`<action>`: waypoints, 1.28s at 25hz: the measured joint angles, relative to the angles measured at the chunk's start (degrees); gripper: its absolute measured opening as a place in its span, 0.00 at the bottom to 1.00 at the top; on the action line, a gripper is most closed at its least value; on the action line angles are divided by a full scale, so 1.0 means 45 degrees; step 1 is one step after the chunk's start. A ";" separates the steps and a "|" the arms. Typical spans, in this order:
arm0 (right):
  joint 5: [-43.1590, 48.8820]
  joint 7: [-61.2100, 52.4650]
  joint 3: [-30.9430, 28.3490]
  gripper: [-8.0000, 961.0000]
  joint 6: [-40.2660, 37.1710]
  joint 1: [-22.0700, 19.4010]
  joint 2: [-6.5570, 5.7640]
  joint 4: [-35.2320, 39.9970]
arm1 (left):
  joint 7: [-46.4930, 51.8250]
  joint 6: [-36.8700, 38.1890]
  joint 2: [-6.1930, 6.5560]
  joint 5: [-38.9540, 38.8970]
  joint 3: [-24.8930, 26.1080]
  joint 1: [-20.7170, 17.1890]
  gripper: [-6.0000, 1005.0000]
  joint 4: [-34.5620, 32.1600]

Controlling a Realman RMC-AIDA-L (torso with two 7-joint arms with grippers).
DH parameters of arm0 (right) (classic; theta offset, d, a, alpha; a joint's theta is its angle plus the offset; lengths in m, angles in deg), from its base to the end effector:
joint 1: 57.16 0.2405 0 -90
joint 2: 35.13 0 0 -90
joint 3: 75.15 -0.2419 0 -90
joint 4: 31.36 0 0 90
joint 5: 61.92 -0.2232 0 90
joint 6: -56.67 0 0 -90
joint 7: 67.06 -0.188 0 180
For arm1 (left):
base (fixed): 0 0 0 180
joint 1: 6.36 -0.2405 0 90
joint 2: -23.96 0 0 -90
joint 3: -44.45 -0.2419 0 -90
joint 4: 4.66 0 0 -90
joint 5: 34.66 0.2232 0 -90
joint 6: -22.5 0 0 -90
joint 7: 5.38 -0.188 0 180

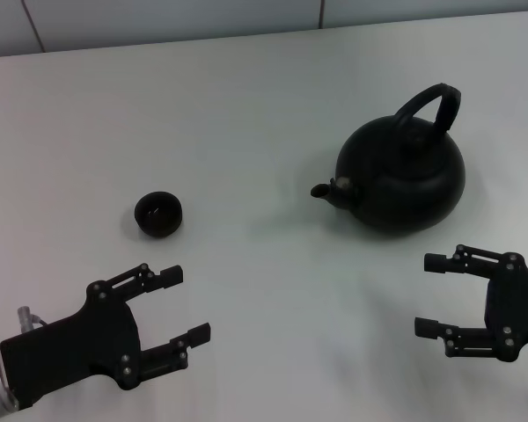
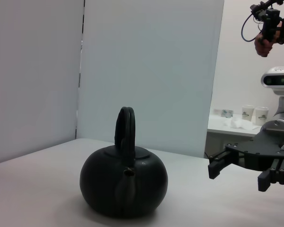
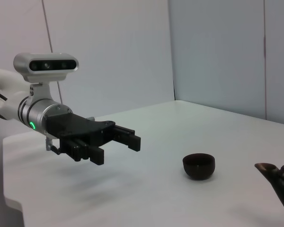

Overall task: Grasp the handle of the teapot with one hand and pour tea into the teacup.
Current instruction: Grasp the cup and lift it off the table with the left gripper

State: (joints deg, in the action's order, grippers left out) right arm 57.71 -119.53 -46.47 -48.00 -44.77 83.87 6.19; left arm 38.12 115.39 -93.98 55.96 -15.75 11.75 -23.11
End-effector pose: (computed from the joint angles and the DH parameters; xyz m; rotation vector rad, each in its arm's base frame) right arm 0.3179 0.2294 -0.0098 -2.6671 0.3940 0.7342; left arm -0.2691 0.2462 -0.0832 -2.7069 -0.3203 -0.9446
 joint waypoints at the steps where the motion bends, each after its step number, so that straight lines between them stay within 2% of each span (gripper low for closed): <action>1: 0.0002 0.0000 -0.0002 0.84 0.0000 0.0000 0.0000 -0.0002 | 0.0000 0.0000 0.0000 0.0000 0.0000 0.0000 0.76 0.0000; 27: 0.0010 0.0156 -0.0007 0.84 0.0118 0.0012 -0.0021 -0.0044 | -0.0050 -0.0098 -0.0034 -0.0036 0.0112 0.0152 0.75 0.0073; 29: -0.0022 0.0156 -0.0007 0.84 0.0119 0.0015 -0.0021 -0.0044 | -0.0114 -0.0246 -0.0078 -0.0224 0.0483 0.0141 0.75 0.0075; 32: -0.0051 0.0168 -0.0012 0.84 0.0118 0.0018 -0.0014 -0.0058 | -0.0601 -0.0766 -0.0159 -0.0982 0.1792 0.0182 0.75 0.0469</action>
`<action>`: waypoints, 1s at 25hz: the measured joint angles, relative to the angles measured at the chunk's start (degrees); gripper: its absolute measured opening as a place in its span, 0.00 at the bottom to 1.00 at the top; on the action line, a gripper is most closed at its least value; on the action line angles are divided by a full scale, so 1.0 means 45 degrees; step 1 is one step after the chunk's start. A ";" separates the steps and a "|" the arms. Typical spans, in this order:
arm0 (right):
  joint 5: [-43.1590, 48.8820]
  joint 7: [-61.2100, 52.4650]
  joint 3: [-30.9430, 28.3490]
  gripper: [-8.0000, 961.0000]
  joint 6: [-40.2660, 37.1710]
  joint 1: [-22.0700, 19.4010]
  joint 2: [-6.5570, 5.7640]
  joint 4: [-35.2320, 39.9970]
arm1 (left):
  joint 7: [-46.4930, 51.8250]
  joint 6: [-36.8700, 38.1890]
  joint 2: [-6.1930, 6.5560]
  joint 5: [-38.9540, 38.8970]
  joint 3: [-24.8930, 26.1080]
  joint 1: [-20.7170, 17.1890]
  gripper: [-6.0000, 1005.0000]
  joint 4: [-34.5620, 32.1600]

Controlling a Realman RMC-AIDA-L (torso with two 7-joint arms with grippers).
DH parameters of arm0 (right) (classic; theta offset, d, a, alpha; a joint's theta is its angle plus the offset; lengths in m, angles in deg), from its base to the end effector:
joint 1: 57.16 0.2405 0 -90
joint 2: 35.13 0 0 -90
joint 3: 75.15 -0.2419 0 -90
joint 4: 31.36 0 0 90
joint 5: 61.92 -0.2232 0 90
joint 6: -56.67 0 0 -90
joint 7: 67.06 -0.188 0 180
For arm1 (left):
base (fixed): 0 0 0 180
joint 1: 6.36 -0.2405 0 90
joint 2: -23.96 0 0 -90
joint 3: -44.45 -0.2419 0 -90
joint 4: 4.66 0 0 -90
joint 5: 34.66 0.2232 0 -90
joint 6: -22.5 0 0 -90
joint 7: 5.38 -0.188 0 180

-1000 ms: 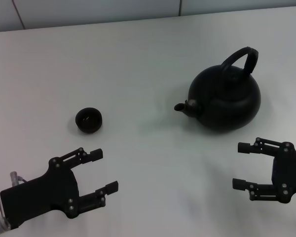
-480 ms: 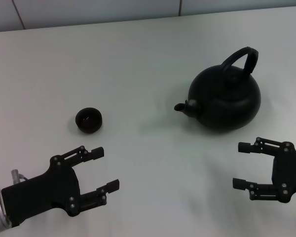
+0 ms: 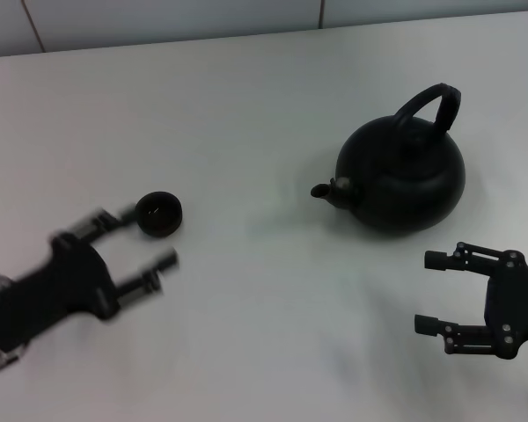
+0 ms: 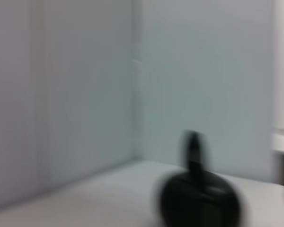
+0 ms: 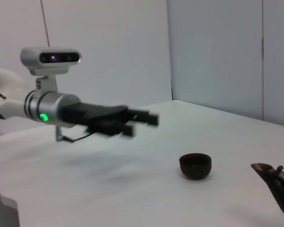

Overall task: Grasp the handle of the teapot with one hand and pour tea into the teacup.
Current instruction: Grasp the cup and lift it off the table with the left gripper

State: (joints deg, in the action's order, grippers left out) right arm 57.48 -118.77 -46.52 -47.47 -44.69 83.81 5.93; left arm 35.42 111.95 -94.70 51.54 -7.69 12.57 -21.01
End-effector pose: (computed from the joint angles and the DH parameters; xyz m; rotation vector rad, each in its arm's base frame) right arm 0.3188 0.2310 -0.0098 -2.6591 0.3803 0.7263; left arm -0.2742 0.2786 -0.0668 -2.4695 -0.3574 -0.9516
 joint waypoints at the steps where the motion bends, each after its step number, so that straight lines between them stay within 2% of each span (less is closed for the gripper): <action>1: -0.0009 0.0004 -0.0005 0.84 -0.0001 0.0001 0.0001 -0.0006 | -0.0346 -0.0206 -0.0012 -0.0337 0.0439 0.0086 0.74 0.0294; 6: -0.0029 0.0008 -0.0015 0.84 -0.0001 0.0012 0.0007 -0.0010 | -0.1038 -0.0808 -0.0015 -0.0946 0.1046 0.0397 0.74 0.1014; 12: -0.0032 0.0008 -0.0030 0.84 0.0005 0.0021 0.0014 -0.0006 | -0.1170 -0.1287 -0.0026 -0.0857 0.0974 0.0404 0.74 0.1051; 20: -0.0053 0.0008 -0.0034 0.84 0.0019 0.0062 0.0014 -0.0004 | -0.2201 -0.3545 -0.0036 -0.0660 0.0578 0.0404 0.73 0.1187; 25: -0.0053 0.0008 -0.0044 0.84 0.0020 0.0079 0.0015 -0.0005 | -0.2206 -0.3764 -0.0036 -0.0666 0.0369 0.0416 0.73 0.1192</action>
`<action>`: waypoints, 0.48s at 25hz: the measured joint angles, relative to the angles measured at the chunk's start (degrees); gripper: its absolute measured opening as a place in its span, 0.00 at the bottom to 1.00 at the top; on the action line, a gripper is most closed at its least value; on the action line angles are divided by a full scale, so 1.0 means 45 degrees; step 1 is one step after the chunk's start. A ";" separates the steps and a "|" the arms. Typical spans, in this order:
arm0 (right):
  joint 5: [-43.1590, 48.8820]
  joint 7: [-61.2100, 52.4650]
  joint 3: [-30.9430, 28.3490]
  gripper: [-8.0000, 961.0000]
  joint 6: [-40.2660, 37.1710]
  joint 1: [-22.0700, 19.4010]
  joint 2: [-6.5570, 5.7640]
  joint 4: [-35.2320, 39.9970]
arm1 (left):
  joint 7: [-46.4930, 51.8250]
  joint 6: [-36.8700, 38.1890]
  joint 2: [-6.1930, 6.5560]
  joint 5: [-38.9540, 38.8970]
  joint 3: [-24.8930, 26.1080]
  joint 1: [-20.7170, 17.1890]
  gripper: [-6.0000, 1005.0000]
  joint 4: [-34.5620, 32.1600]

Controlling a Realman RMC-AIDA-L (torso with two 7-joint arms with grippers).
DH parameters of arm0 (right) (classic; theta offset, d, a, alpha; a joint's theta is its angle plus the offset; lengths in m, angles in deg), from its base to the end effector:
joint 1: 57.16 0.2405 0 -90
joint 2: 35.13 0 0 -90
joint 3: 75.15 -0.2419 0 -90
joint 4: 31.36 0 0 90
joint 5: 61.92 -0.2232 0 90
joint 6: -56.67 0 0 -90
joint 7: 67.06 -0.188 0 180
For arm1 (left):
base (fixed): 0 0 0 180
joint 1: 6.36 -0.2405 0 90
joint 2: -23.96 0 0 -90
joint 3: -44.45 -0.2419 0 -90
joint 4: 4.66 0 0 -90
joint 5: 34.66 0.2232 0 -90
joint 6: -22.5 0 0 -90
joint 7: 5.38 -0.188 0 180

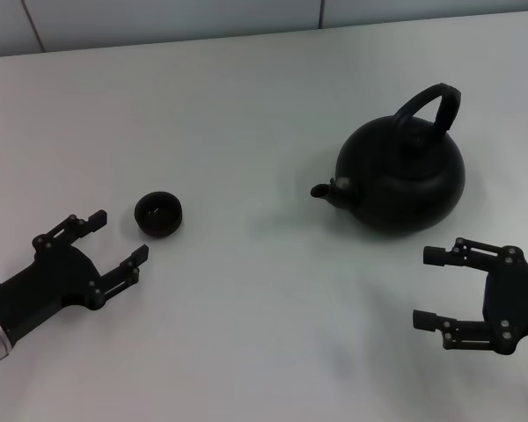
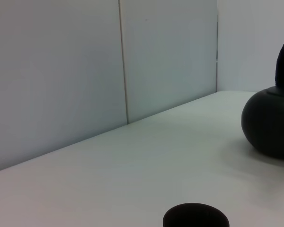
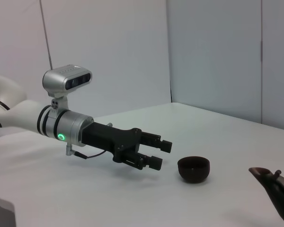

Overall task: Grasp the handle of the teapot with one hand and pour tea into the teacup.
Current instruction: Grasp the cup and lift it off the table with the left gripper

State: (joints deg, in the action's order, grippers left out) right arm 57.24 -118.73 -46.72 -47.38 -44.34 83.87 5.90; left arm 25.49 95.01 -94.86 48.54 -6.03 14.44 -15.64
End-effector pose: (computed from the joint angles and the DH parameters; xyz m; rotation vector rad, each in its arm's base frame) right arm 0.3172 0.2338 -0.0094 -2.6532 0.3723 0.7314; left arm -0.3185 0.3034 -0.0855 -2.3652 -0.3911 -0.6013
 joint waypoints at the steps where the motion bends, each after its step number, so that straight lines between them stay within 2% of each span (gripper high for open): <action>1: 0.0000 0.0000 -0.0004 0.84 0.0001 0.0001 -0.0001 0.0000 | -0.0001 -0.0011 0.0000 -0.0009 -0.0003 0.0006 0.73 0.0000; 6: 0.0000 0.0000 -0.0010 0.84 0.0001 0.0001 -0.0001 0.0001 | -0.0006 -0.0272 -0.0022 -0.0078 0.0028 0.0217 0.73 0.0139; 12: -0.0011 0.0000 -0.0009 0.84 -0.0002 0.0016 -0.0001 0.0000 | -0.0008 -0.0788 -0.0061 -0.0086 0.0072 0.0843 0.73 0.0554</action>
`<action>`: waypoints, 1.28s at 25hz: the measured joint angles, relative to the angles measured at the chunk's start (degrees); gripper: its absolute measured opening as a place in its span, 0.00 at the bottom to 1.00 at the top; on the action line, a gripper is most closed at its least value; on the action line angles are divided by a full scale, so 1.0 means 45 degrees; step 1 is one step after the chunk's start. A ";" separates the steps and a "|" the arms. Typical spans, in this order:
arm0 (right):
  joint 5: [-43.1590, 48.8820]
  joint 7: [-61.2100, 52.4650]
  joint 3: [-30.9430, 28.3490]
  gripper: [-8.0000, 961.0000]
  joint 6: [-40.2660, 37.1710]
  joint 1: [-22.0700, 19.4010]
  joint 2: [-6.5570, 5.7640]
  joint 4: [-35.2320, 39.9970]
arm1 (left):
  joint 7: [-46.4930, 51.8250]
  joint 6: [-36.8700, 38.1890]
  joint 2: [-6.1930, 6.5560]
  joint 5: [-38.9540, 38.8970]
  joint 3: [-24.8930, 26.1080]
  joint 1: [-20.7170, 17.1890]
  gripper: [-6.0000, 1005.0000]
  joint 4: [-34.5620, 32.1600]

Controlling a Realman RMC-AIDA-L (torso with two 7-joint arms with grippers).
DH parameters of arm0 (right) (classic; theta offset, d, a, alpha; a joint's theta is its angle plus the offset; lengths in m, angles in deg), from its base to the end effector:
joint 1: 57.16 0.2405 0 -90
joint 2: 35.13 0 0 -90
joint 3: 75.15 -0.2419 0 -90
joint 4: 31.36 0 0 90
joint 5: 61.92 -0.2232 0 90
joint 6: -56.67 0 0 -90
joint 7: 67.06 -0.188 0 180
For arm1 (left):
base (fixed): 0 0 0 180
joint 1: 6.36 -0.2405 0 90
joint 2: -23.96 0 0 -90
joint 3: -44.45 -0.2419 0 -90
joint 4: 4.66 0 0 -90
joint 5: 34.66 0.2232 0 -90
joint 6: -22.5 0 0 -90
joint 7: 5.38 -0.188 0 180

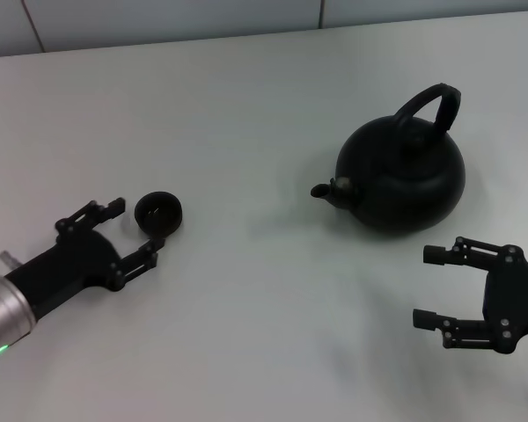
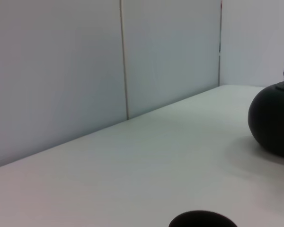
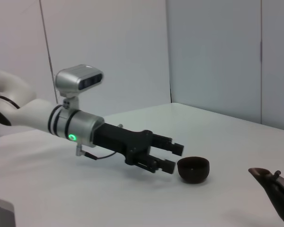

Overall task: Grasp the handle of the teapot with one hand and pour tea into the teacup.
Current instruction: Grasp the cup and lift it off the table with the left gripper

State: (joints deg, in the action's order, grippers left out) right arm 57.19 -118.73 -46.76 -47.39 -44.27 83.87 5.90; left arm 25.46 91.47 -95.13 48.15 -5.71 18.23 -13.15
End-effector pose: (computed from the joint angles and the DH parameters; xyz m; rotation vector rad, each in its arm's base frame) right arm 0.3168 0.2343 -0.0092 -2.6523 0.3705 0.7327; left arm -0.3102 0.3192 -0.0959 -2.3765 -0.4032 -0.5771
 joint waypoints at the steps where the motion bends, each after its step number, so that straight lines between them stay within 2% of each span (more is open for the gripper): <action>1: -0.0009 0.0000 -0.0001 0.84 0.0000 0.0000 -0.0001 0.0001 | -0.0001 -0.0180 0.0000 -0.0001 -0.0021 0.0220 0.72 0.0163; 3: -0.0060 0.0000 -0.0001 0.84 -0.0001 0.0002 -0.0003 0.0001 | -0.0001 -0.0180 0.0000 -0.0001 -0.0021 0.0220 0.72 0.0163; 5: -0.0115 0.0000 -0.0001 0.84 0.0000 0.0004 -0.0012 0.0001 | -0.0016 -0.0758 0.0001 -0.0004 -0.0028 0.0756 0.72 0.0494; 12: -0.0142 -0.0001 0.0000 0.84 0.0000 0.0022 -0.0020 0.0001 | -0.0019 -0.1088 -0.0015 -0.0008 0.0008 0.1223 0.72 0.0745; 32: -0.0144 0.0000 0.0001 0.84 -0.0017 0.0166 -0.0011 0.0000 | -0.0008 -0.1254 -0.0018 -0.0008 -0.0059 0.1488 0.71 0.0972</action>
State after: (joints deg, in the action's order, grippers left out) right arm 56.55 -118.73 -46.76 -47.47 -43.52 83.82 5.90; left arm 25.42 85.83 -95.21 48.12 -5.97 24.93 -8.78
